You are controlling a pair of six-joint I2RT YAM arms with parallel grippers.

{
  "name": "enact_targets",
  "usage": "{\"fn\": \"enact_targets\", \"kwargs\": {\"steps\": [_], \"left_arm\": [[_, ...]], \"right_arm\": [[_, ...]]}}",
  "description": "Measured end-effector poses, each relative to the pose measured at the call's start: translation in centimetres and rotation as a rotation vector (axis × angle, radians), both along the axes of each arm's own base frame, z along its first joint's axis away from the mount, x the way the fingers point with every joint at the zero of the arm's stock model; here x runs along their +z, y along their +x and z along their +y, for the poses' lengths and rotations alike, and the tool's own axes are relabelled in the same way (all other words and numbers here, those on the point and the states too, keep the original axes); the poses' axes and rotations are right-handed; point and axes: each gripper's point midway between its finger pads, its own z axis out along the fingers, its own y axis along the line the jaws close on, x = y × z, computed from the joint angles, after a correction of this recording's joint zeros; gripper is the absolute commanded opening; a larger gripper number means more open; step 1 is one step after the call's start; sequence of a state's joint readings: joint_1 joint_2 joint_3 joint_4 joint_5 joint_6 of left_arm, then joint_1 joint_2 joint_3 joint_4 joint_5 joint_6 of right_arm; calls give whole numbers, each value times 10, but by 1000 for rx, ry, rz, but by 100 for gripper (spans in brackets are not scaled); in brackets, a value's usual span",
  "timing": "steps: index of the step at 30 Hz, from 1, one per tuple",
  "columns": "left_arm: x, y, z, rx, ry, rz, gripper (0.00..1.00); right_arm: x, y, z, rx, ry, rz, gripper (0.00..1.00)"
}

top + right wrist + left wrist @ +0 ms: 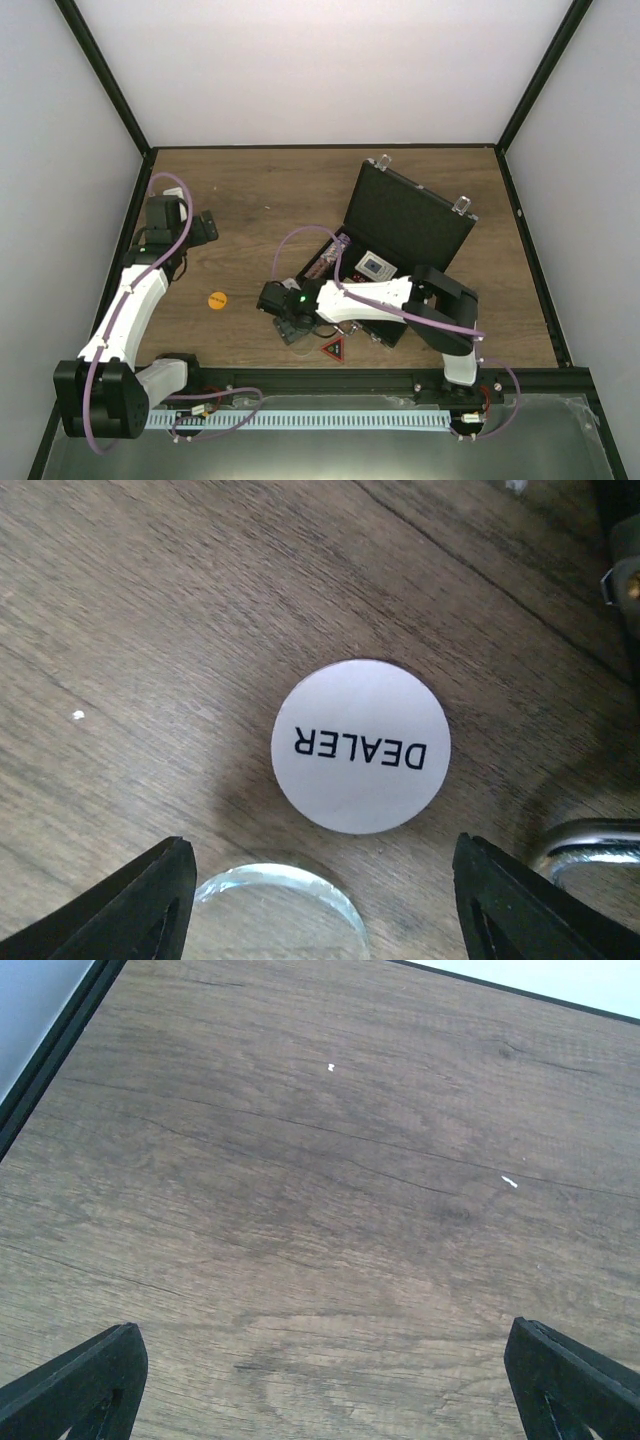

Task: Pack up texas hold em set

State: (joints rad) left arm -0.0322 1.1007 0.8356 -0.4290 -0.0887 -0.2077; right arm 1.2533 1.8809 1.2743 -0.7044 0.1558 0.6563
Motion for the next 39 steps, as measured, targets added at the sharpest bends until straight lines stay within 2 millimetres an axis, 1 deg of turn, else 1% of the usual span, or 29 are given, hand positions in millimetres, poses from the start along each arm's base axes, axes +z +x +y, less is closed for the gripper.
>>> {"fn": "enact_targets", "kwargs": {"steps": [6,14,17,23,29,34,39], "left_arm": [[-1,0,-1,-2,-2,2,100],[-1,0,-1,-3,-2,2,100],[-1,0,-1,-3,-3,2,100],[-1,0,-1,-3,-2,2,100],[-1,0,-1,-3,-2,2,100],[-1,0,-1,-3,-3,2,100],[-1,0,-1,-3,-2,3,100]], "right_arm": [[-17,0,-2,-1,-41,11,75],[-18,2,-1,-27,-34,11,74],[-19,4,0,-36,-38,10,71],[-19,9,9,-39,-37,-4,63],[-18,7,14,-18,-37,-14,56],[-18,7,16,-14,-30,-11,52],[-18,7,17,-9,-23,-12,51]]}}
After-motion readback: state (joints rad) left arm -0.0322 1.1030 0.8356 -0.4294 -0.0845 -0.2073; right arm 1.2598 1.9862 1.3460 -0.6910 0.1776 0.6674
